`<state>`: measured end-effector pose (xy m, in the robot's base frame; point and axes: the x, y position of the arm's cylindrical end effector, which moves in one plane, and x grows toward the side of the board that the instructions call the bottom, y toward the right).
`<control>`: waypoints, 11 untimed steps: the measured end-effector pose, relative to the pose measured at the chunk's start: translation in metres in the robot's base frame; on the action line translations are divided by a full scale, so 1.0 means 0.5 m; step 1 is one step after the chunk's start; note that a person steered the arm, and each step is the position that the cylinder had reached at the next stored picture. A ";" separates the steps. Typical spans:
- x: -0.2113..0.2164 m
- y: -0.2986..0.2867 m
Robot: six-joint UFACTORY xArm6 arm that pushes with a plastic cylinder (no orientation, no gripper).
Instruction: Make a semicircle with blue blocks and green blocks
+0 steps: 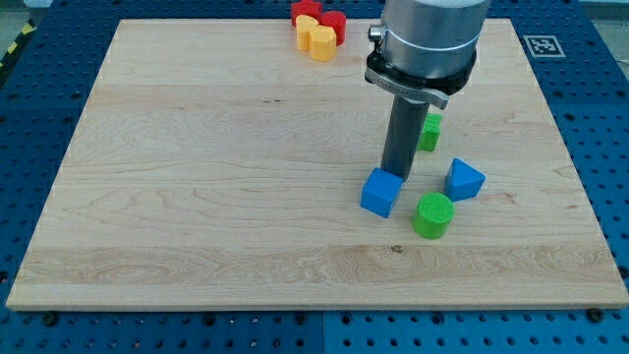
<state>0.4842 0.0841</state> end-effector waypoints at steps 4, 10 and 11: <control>-0.021 0.012; -0.173 0.037; -0.197 0.040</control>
<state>0.3855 0.1040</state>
